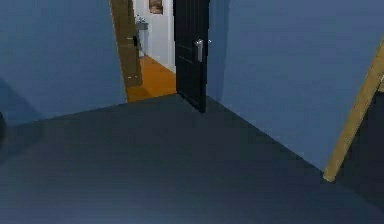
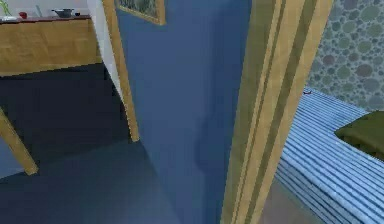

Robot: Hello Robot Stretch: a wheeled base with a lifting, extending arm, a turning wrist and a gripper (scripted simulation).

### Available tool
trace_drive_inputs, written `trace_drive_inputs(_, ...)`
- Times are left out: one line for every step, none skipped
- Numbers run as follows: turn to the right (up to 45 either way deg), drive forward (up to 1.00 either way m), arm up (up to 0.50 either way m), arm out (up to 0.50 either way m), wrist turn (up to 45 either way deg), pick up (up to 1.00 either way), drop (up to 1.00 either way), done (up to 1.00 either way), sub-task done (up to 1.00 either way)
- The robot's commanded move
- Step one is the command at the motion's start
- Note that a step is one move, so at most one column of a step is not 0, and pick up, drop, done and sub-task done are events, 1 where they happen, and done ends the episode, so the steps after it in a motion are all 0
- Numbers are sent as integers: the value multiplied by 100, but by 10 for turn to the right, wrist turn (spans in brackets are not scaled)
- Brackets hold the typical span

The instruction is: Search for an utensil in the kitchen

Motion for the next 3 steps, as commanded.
trace_drive_inputs(450, 0, 0, 0, 0, 0, 0, 0, 0)
trace_drive_inputs(150, 0, 0, 0, 0, 0, 0, 0, 0)
trace_drive_inputs(0, 100, 0, 0, 0, 0, 0, 0, 0)
